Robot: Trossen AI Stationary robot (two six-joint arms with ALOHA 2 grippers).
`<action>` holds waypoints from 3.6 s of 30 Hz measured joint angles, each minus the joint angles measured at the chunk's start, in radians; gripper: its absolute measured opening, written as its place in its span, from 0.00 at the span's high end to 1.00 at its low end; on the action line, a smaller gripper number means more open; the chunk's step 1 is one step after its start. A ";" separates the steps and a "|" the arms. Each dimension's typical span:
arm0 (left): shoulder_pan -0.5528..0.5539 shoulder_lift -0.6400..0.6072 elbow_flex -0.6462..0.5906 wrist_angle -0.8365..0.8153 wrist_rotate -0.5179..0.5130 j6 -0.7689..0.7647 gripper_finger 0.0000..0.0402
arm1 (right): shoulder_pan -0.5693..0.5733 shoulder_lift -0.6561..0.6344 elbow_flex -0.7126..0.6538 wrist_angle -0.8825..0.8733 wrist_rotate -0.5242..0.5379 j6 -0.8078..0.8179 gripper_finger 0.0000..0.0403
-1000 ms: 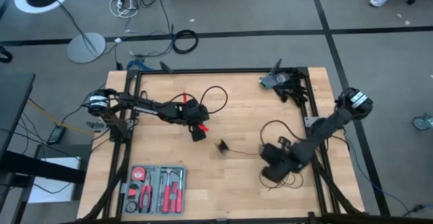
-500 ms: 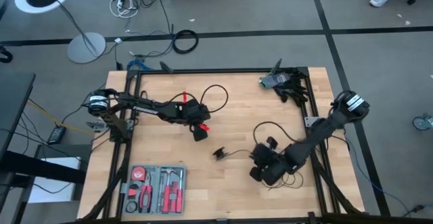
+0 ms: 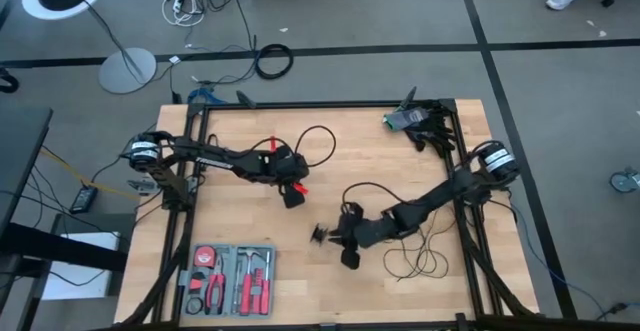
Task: Coil cords
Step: Uncoil the black wire from the spool
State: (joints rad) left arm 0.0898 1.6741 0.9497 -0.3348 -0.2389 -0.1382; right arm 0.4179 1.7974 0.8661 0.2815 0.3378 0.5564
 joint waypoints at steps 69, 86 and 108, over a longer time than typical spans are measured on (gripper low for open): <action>0.000 -0.052 0.001 0.004 -0.048 -0.001 0.43 | -0.351 -0.017 0.000 -0.098 0.286 -0.230 1.00; 0.000 -0.052 -0.031 0.070 -0.048 0.003 0.43 | -0.393 -0.016 0.000 -0.058 0.375 -0.290 1.00; 0.000 -0.051 -0.073 0.160 -0.009 -0.006 0.43 | -0.382 -0.018 0.002 -0.089 0.054 -0.279 1.00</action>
State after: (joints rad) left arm 0.0895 1.6226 0.8764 -0.1751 -0.2481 -0.1441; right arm 0.0363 1.7790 0.8684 0.1929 0.3914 0.2776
